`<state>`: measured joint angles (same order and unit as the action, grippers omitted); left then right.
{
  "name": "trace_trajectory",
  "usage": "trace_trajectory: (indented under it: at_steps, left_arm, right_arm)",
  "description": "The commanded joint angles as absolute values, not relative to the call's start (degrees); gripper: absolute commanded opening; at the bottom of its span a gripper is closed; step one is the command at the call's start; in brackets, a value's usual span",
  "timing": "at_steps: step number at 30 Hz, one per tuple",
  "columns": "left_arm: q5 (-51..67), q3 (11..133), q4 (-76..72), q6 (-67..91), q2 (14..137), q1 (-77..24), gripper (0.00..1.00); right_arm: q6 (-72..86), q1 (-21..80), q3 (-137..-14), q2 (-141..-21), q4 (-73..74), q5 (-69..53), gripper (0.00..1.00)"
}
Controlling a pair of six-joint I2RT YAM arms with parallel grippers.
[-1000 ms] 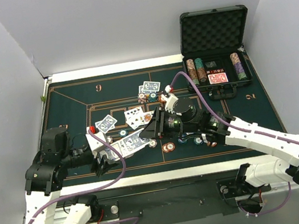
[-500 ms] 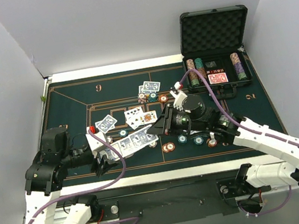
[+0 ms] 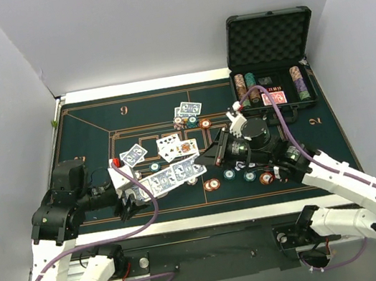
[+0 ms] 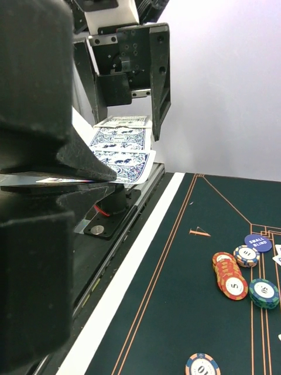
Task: Distribute texas hold em gaming equipment
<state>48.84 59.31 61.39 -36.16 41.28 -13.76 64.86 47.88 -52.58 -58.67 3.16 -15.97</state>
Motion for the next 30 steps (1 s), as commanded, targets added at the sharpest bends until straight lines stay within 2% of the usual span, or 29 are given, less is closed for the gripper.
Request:
trace_trajectory:
  at_steps: [1, 8, 17, 23, 30]
  left_arm:
    - [50.1, 61.26, 58.45, -35.51, 40.87, -13.53, 0.29]
    - [49.57, 61.35, 58.62, -35.68, 40.87, -13.45, 0.29]
    - [49.75, 62.22, 59.33, -35.68, 40.7, -13.53, 0.29]
    - [49.83, 62.31, 59.68, -35.51, 40.61, -13.53, 0.29]
    - [49.83, 62.75, 59.68, -35.16, 40.78, -13.45, 0.29]
  right_arm:
    - [67.75, 46.15, -51.51, -55.81, -1.82, -18.19, 0.0]
    - [69.35, 42.46, -52.12, -53.7, -3.34, -20.65, 0.0]
    - [68.3, 31.12, -53.44, -55.72, -3.25, -25.75, 0.0]
    - [62.25, 28.21, -52.12, -65.11, -3.78, -24.71, 0.0]
    - [58.18, 28.13, -54.75, -86.37, -11.86, -24.6, 0.0]
